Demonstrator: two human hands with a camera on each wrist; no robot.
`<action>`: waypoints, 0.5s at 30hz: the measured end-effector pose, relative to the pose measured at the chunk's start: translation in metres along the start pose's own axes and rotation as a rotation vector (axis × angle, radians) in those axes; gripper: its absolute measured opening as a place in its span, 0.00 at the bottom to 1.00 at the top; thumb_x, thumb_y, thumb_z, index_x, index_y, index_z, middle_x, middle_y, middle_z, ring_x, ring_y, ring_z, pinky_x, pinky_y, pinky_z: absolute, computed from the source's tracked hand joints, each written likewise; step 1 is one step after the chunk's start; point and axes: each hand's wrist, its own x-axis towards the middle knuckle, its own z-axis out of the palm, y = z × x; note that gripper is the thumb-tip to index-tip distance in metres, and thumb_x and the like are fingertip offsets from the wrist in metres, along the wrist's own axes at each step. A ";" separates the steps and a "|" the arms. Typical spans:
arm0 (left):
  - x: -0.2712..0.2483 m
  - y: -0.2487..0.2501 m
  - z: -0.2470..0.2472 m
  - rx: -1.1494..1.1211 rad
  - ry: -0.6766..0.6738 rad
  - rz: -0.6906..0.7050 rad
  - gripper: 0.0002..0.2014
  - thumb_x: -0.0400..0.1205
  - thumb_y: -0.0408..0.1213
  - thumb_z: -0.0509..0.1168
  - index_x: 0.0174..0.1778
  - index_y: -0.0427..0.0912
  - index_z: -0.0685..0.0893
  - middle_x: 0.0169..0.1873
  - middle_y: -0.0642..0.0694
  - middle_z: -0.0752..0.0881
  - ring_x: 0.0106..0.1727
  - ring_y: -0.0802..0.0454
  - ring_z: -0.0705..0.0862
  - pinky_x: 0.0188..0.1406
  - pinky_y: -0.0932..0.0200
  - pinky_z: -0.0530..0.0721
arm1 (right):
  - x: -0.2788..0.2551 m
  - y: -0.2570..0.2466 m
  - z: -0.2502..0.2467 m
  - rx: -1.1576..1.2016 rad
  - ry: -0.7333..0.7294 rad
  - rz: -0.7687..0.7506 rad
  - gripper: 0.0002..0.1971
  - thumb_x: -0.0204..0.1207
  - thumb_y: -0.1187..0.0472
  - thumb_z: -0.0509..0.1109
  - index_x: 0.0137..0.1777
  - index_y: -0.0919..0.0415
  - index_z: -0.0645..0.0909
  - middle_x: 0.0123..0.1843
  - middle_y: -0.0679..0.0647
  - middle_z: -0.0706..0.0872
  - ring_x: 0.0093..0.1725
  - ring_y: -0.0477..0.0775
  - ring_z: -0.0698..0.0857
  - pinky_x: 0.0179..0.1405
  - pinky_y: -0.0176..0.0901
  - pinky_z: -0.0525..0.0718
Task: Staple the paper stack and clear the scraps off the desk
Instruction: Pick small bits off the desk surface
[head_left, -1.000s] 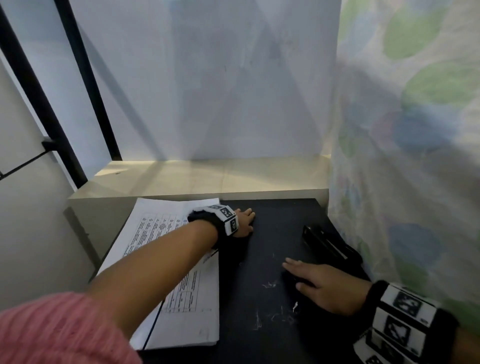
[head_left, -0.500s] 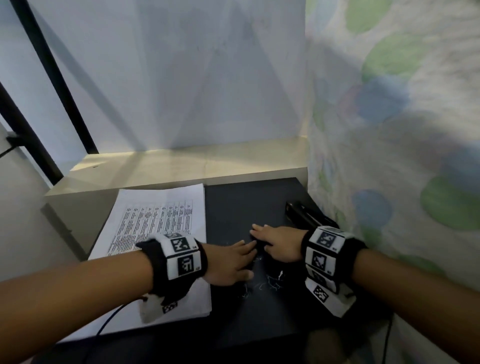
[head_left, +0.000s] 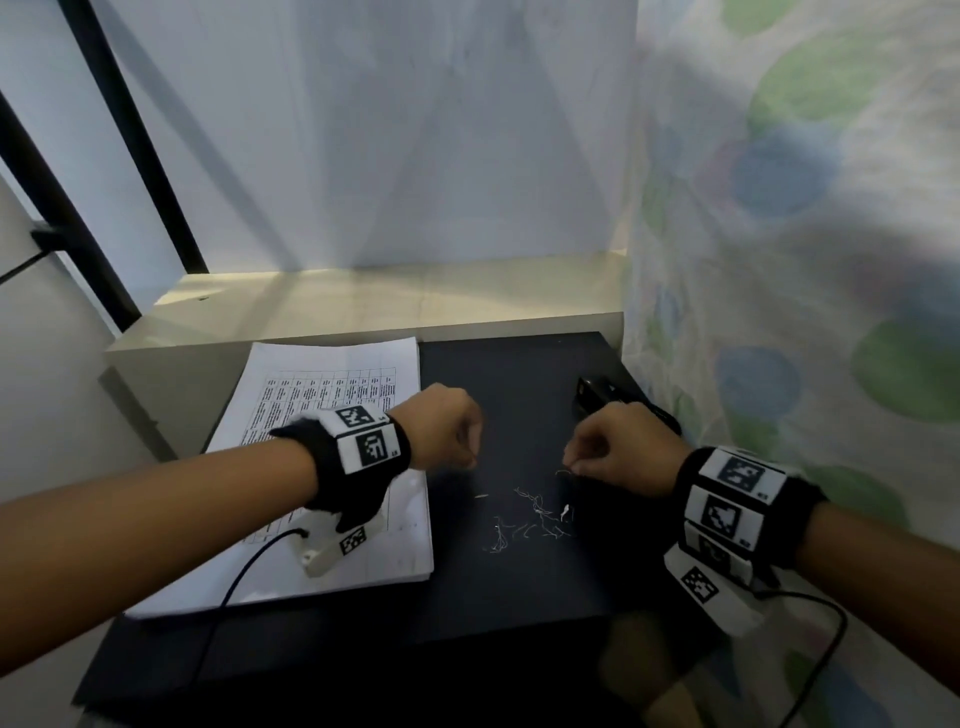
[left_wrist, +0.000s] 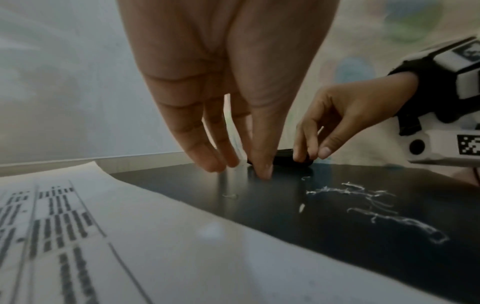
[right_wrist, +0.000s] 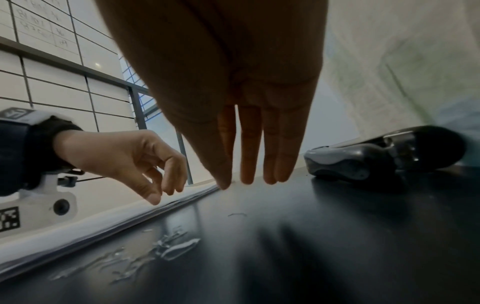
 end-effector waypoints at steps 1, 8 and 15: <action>0.002 -0.002 0.001 0.038 -0.006 -0.029 0.08 0.73 0.35 0.73 0.47 0.39 0.88 0.49 0.45 0.88 0.44 0.53 0.82 0.42 0.66 0.77 | 0.000 0.002 -0.001 -0.016 0.018 0.022 0.08 0.72 0.60 0.74 0.50 0.55 0.89 0.52 0.49 0.91 0.48 0.43 0.86 0.51 0.30 0.83; -0.009 -0.003 0.018 0.325 -0.293 -0.055 0.20 0.83 0.39 0.60 0.70 0.34 0.76 0.69 0.37 0.73 0.67 0.40 0.78 0.69 0.48 0.79 | -0.015 -0.009 0.024 -0.248 -0.326 0.020 0.28 0.83 0.61 0.55 0.82 0.60 0.54 0.86 0.55 0.51 0.83 0.55 0.58 0.83 0.43 0.55; -0.044 0.031 0.038 0.332 -0.407 0.170 0.26 0.84 0.31 0.53 0.78 0.26 0.62 0.79 0.30 0.60 0.78 0.37 0.68 0.79 0.50 0.67 | -0.038 -0.024 0.040 -0.142 -0.375 -0.103 0.27 0.83 0.64 0.53 0.82 0.58 0.55 0.86 0.53 0.52 0.84 0.52 0.56 0.83 0.40 0.54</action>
